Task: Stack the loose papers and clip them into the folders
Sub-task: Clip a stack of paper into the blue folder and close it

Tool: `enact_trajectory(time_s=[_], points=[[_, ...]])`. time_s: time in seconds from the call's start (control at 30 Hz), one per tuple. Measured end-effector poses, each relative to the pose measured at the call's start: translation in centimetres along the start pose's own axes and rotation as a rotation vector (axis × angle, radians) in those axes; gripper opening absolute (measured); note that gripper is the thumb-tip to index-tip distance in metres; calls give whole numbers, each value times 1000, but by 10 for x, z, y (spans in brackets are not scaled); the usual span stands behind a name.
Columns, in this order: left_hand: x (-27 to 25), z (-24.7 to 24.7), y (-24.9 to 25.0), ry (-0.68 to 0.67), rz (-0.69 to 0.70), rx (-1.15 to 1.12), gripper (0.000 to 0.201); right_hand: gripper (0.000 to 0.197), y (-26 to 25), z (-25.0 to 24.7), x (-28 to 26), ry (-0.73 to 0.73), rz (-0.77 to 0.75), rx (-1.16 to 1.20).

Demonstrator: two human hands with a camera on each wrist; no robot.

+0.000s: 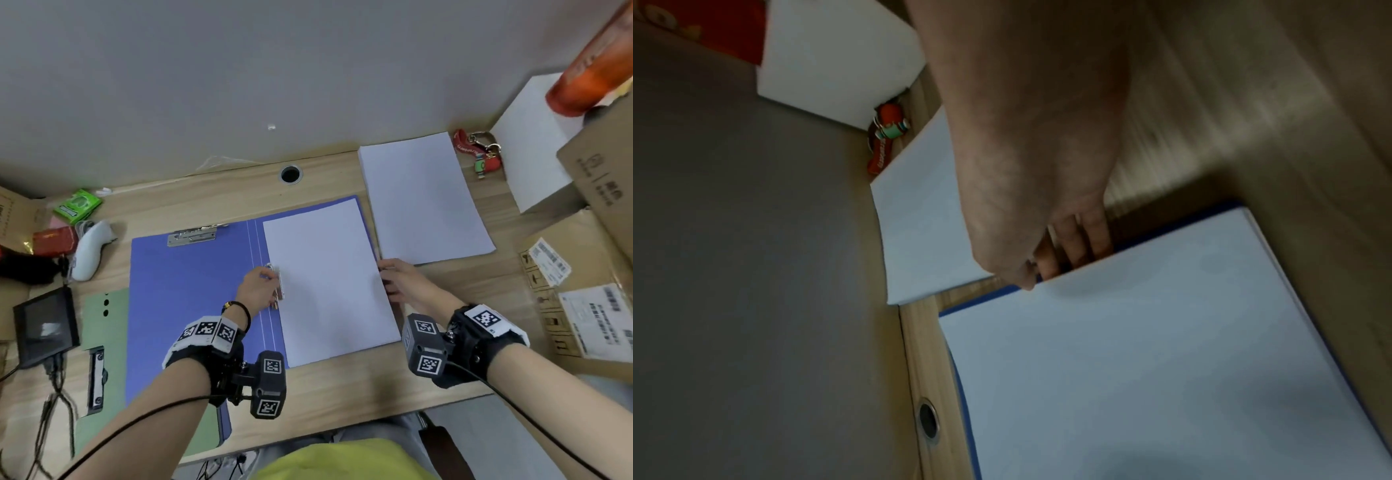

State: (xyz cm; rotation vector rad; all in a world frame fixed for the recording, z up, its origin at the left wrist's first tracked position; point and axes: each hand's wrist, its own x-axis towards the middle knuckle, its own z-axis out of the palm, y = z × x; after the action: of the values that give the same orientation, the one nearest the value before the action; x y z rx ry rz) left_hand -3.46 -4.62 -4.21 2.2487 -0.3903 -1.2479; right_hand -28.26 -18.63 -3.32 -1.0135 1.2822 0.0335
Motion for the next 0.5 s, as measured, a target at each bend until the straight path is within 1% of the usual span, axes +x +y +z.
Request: enact_trajectory(time_s=[0.07, 0.17, 0.33, 0.4, 0.5], points=[[0, 13, 19, -49, 51, -17, 11, 21, 2, -11, -9, -21, -8, -10], [-2, 37, 47, -135, 105, -57, 18, 16, 9, -36, -18, 30, -25, -10], [-8, 82, 83, -318, 179, -14, 22, 15, 21, -88, -27, 241, -25, 56], [-8, 98, 93, -358, 185, 5, 25, 17, 21, -105, -30, 322, -33, 71], [-7, 119, 105, -384, 169, -7, 27, 15, 23, -130, -30, 422, -50, 21]])
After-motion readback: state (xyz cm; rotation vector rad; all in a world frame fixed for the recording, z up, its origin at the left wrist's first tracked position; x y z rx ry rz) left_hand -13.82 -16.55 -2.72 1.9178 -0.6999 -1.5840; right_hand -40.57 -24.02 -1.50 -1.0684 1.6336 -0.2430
